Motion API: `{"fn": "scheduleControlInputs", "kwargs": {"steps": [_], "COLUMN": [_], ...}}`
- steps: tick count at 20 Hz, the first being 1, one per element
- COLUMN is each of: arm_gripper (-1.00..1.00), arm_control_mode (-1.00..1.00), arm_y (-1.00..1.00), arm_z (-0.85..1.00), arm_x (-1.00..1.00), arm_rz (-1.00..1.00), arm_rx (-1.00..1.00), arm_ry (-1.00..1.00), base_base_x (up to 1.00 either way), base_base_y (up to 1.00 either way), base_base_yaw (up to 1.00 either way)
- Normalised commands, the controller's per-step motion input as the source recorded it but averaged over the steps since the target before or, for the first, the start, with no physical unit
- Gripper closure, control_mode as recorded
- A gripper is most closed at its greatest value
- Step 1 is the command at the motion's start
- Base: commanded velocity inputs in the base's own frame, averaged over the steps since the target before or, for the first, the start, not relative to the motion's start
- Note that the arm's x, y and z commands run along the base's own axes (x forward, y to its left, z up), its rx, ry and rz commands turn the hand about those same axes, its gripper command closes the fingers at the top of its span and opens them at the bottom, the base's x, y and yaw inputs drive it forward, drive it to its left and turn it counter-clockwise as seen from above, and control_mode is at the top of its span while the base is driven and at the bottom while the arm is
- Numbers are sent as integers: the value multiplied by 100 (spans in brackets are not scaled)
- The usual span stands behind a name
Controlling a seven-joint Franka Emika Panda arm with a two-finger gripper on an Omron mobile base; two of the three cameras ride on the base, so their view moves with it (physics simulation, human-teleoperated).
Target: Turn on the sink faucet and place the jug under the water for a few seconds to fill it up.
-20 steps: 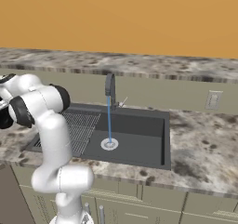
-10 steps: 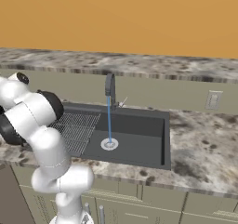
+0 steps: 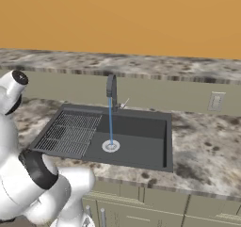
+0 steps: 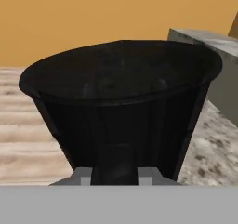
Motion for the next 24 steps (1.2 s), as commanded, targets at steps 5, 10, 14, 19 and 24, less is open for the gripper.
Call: {"fn": "scheduleControlInputs", "kwargs": {"steps": [5, 10, 14, 19, 24], "arm_gripper": [100, 100, 100, 100, 100], "arm_control_mode": [-100, -100, -100, -100, -100], "arm_y": [-100, -100, -100, -100, -100], "arm_z": [26, 25, 5, 0, 0], "arm_x": [-40, 0, 0, 1, 7], "arm_rz": [-13, -14, -7, 0, 0], "arm_rx": [2, 2, 0, 0, 0], "arm_ry": [2, 15, 21, 20, 11], "base_base_x": [0, 0, 0, 0, 0], "base_base_y": [0, 0, 0, 0, 0], "base_base_yaw": [0, 0, 0, 0, 0]}}
